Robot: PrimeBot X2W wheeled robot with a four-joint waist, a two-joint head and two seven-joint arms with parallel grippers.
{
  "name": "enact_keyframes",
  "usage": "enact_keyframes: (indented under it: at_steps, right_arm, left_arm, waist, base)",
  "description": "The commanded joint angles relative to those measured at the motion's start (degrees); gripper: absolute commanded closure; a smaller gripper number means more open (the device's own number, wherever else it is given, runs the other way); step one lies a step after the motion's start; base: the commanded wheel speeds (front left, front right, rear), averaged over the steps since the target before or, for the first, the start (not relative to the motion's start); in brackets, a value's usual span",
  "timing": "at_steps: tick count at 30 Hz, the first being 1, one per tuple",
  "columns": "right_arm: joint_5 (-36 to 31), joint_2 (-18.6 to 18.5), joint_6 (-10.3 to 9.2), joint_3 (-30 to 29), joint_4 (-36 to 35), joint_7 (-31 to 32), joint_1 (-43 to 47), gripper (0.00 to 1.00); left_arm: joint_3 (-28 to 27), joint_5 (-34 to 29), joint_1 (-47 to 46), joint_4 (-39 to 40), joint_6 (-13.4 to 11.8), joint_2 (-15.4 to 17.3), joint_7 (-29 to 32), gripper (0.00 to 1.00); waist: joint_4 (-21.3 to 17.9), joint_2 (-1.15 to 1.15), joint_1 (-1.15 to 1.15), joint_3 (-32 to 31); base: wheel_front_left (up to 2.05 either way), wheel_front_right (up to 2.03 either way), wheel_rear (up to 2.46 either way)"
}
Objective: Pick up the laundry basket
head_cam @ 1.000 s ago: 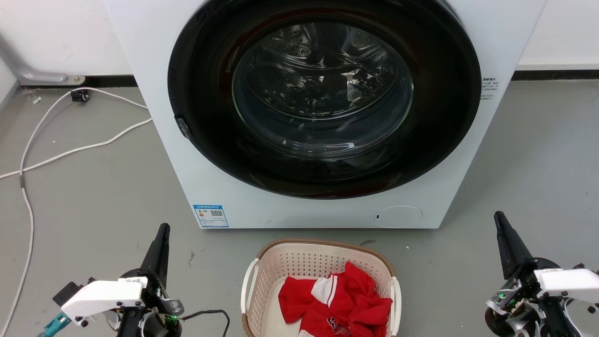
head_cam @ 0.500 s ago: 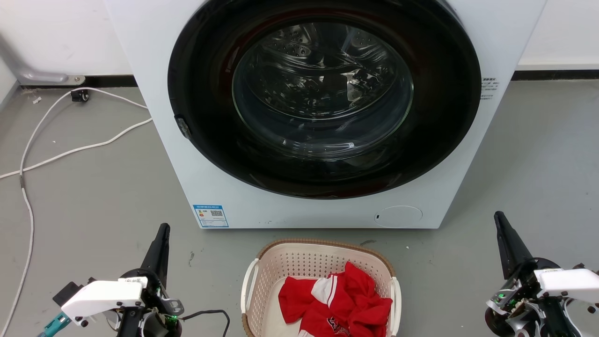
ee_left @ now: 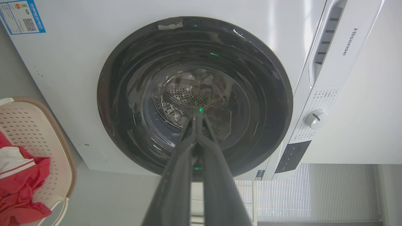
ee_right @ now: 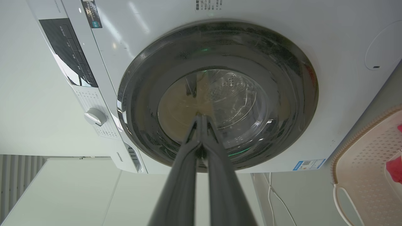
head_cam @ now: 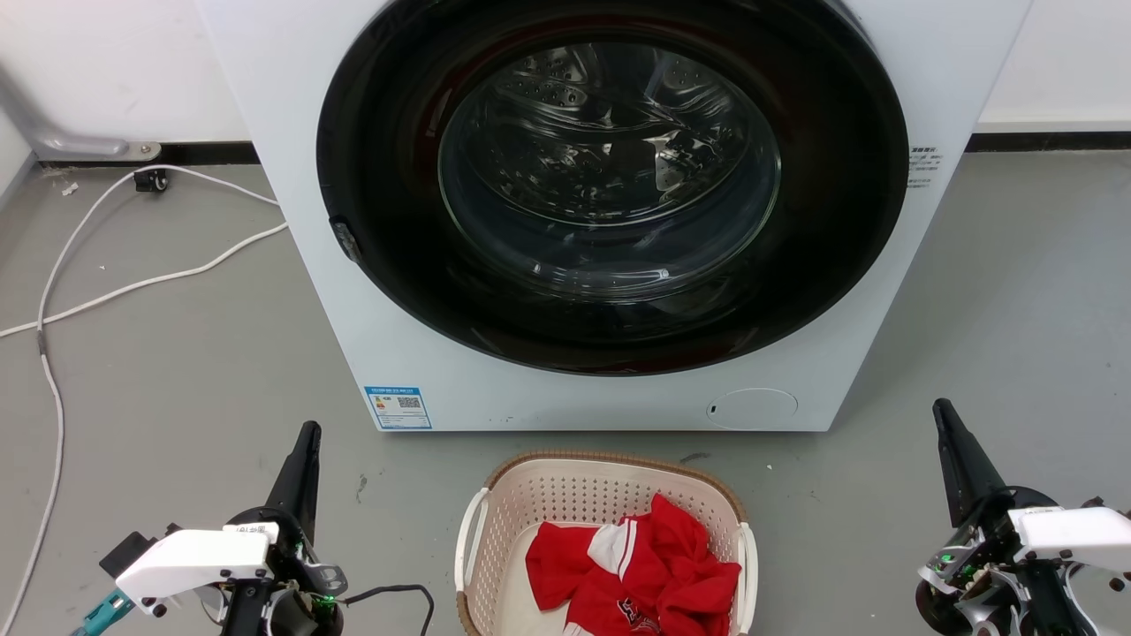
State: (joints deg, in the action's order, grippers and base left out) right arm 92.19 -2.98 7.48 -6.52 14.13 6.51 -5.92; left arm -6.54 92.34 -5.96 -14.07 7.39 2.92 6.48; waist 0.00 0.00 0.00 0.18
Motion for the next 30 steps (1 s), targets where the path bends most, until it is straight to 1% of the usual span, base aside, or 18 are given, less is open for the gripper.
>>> enact_keyframes:
  at_steps: [1,5,6,10,18,24,30]
  right_arm:
    - [-0.06,0.17,0.03,0.02,0.02,-0.02,-0.76,1.00]
    - [-0.06,0.17,0.03,0.02,0.02,-0.02,-0.76,1.00]
    - [-0.01,0.01,0.01,0.00,0.13,-0.02,0.11,0.00]
    - [-0.03,0.14,0.00,0.10,2.09,-0.07,1.96,0.00]
    - [-1.85,0.13,0.00,0.97,1.13,-2.44,2.85,0.00]
    - [-6.09,0.12,0.00,0.65,0.48,-4.07,3.23,0.00]
    - [-12.24,0.11,0.00,0.05,0.14,-5.60,3.49,0.00]
  left_arm:
    - [-0.06,-0.24,-0.58,-0.04,0.21,-0.03,0.11,1.00]
    - [-0.06,-0.24,-0.58,-0.04,0.21,-0.03,0.11,1.00]
    - [0.04,0.02,0.10,-0.14,-0.01,-0.01,-0.04,0.00]
    - [0.24,0.04,1.98,-2.16,-0.07,-0.27,-0.15,0.00]
    - [1.09,-0.22,2.80,-1.18,-0.05,-0.24,-2.51,0.00]
    - [-0.28,-2.73,3.17,-1.04,-0.03,-0.22,-4.13,0.00]
    - [-2.14,-6.49,3.49,-0.93,-0.02,-0.19,-5.65,0.00]
  waist:
    - [0.00,0.00,0.00,0.00]
    - [0.00,0.00,0.00,0.00]
    - [0.00,0.00,0.00,0.00]
    - [0.00,0.00,0.00,0.01]
    - [-0.05,0.00,0.00,-0.02]
    - [-0.08,0.00,0.00,-0.05]
    - [-0.12,0.00,0.00,-0.12]
  base:
    - [0.00,0.00,0.00]
    - [0.00,0.00,0.00]
    - [0.00,0.00,0.00]
    - [0.00,0.00,0.00]
    - [0.00,0.00,0.00]
    - [0.00,0.00,0.00]
    - [0.00,0.00,0.00]
